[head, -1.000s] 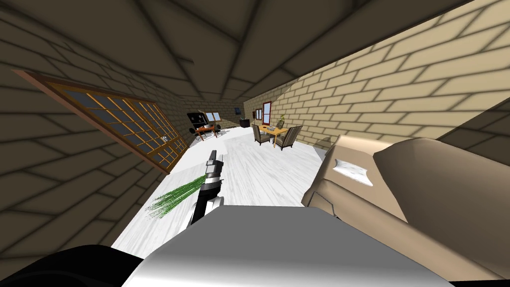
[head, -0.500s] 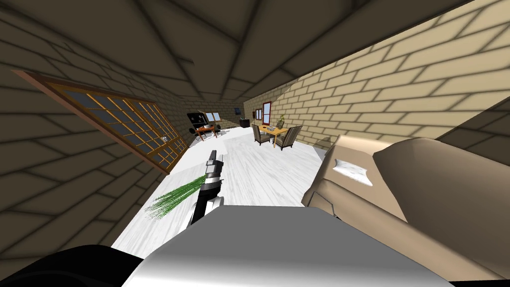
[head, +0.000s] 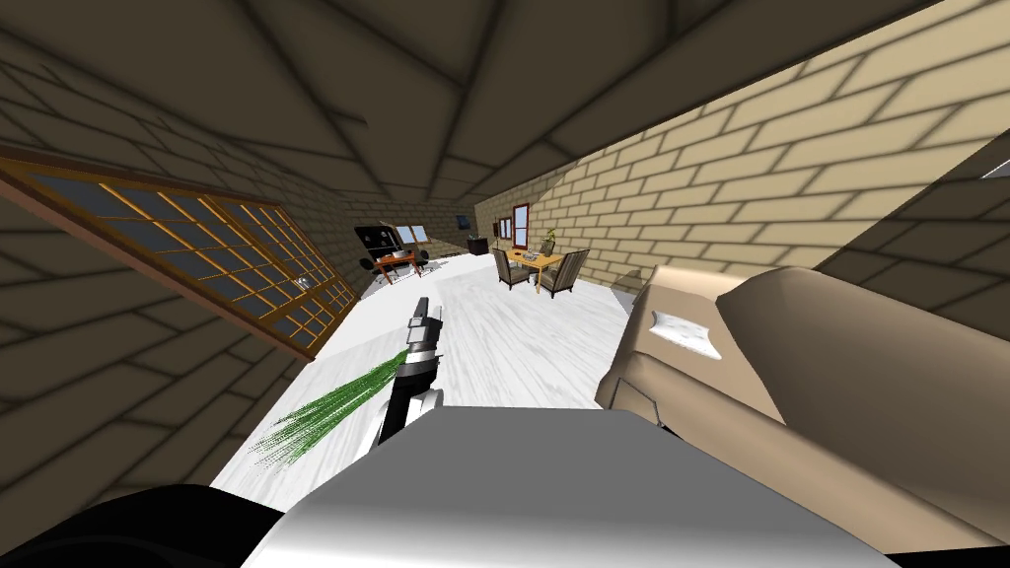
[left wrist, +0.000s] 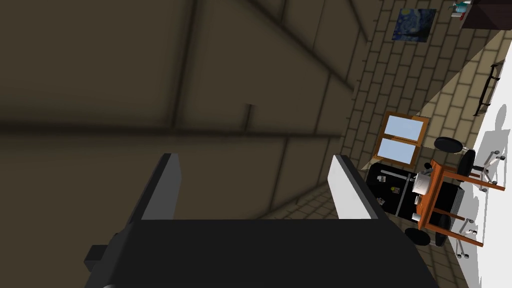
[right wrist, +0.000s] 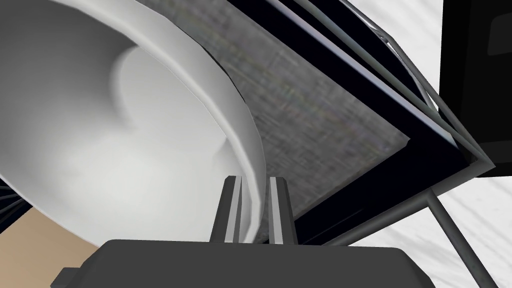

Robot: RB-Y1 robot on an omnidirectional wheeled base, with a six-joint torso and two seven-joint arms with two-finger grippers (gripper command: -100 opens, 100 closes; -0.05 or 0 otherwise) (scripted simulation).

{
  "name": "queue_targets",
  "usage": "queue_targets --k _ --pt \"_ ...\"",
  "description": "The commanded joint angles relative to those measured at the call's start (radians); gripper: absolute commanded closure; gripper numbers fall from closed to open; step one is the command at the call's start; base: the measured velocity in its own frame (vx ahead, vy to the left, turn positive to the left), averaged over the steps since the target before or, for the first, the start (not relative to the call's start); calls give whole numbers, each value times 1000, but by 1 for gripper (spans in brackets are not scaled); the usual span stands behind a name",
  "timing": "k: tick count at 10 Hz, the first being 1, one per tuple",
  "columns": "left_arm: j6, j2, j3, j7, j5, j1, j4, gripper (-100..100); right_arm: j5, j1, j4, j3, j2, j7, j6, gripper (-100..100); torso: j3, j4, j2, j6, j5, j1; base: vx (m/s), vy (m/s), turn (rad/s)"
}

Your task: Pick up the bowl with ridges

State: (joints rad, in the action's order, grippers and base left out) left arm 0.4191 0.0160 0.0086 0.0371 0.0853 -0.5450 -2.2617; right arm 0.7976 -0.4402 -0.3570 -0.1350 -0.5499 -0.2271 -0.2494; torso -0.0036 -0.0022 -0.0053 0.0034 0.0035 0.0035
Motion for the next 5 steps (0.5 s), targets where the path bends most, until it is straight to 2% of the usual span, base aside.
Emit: queue_targets --k 1,4,5 --pt "0 0 0 0 0 0 0 0 2 -3 12 27 -4 -38 -18 100 0 0 0 0 0 0 93 27 -140" --pt "0 0 0 0 0 0 0 0 3 -7 3 19 -5 -25 -13 100 2 1 4 -2 0 -1 14 6 14" --pt "0 0 0 0 0 0 0 0 3 -5 5 21 -5 -29 -15 0 3 1 5 -1 1 -1 0 0 0"
